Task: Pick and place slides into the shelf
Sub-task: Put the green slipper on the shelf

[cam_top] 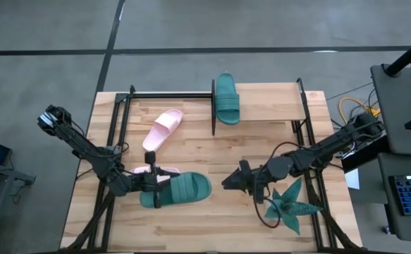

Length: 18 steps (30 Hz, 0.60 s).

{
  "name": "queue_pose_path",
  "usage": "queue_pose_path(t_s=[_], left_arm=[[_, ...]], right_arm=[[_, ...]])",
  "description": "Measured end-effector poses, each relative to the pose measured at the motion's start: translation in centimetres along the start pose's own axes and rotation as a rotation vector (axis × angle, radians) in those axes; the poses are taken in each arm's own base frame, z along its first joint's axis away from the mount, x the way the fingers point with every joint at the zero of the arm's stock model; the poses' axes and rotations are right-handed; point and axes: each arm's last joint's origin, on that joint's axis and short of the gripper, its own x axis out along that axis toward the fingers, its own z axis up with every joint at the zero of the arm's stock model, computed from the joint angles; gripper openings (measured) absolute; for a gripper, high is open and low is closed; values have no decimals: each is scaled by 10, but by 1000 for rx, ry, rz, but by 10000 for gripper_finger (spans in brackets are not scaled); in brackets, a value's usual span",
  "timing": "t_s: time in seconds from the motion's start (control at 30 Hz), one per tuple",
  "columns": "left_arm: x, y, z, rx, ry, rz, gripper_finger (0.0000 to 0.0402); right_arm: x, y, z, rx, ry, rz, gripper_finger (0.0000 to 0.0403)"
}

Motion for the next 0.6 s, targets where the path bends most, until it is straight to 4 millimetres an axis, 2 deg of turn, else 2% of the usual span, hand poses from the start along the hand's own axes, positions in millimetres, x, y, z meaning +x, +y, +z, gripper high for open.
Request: queue_pose_path(t_s=[0.23, 0.6], left_arm=[[1, 0, 0, 0, 1, 4, 44], [1, 1, 0, 0, 2, 8, 44]], right_arm=[[1, 1, 0, -8, -4, 8, 181], [2, 0, -3, -11, -35, 11, 183]])
